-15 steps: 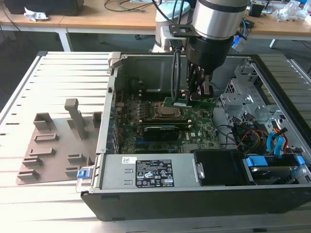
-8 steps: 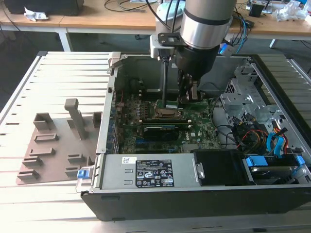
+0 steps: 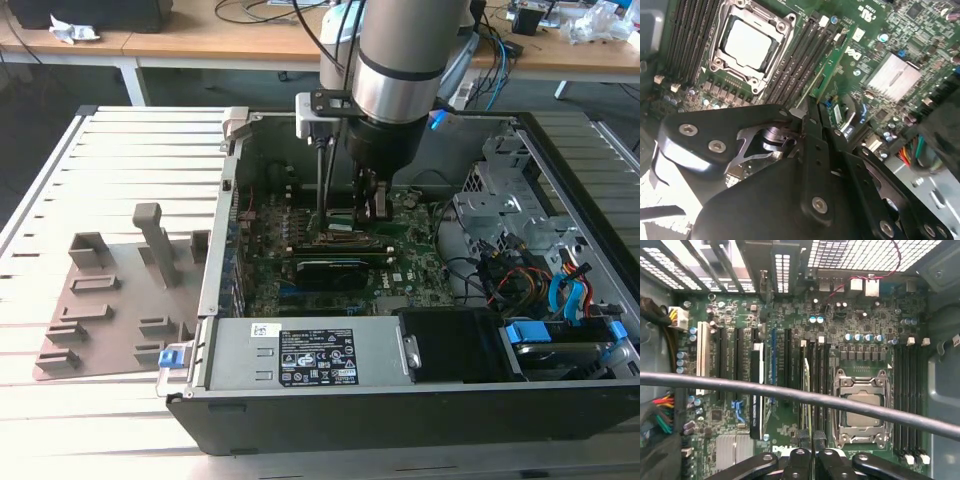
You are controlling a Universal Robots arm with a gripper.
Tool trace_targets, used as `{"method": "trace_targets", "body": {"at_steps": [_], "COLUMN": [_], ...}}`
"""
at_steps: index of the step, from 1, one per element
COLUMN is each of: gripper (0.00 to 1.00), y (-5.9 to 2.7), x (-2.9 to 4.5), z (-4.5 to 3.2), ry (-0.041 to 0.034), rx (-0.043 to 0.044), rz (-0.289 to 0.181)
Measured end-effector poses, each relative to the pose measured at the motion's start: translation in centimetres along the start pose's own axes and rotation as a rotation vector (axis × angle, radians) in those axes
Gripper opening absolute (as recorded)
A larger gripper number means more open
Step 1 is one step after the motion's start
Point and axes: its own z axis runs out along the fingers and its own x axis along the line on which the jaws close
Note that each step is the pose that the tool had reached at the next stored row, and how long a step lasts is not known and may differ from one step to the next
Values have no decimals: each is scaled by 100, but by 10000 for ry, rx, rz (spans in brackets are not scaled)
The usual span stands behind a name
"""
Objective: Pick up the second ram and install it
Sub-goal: 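Insert the second ram into the second slot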
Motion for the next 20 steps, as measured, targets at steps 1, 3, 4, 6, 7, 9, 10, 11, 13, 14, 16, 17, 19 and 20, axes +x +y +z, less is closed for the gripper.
{"method": "trace_targets", "body": {"at_steps": [1, 3, 4, 6, 7, 9, 10, 11, 13, 14, 16, 17, 19, 20], "gripper": [13, 13, 13, 13, 13, 13, 13, 13, 13, 13, 13, 13, 13, 13], "y": [5, 14, 41, 77, 88, 98, 98, 98, 101, 102, 105, 105, 106, 108], "x": [-19, -41, -48, -62, -69, -83, -95, -99, -104, -103, -103, -103, -106, -108], "z": [39, 86, 132, 206, 222, 277, 299, 313, 361, 373, 386, 391, 409, 417], "ry": [1, -4, -4, -12, -32, -53, -61, -69, -80, -85, -99, -104, -146, -167], "rx": [1, 6, 7, 8, 9, 11, 11, 12, 12, 12, 13, 12, 9, 9], "rz": [47, 96, 114, 167, 181, 218, 233, 237, 248, 248, 247, 247, 248, 249]}}
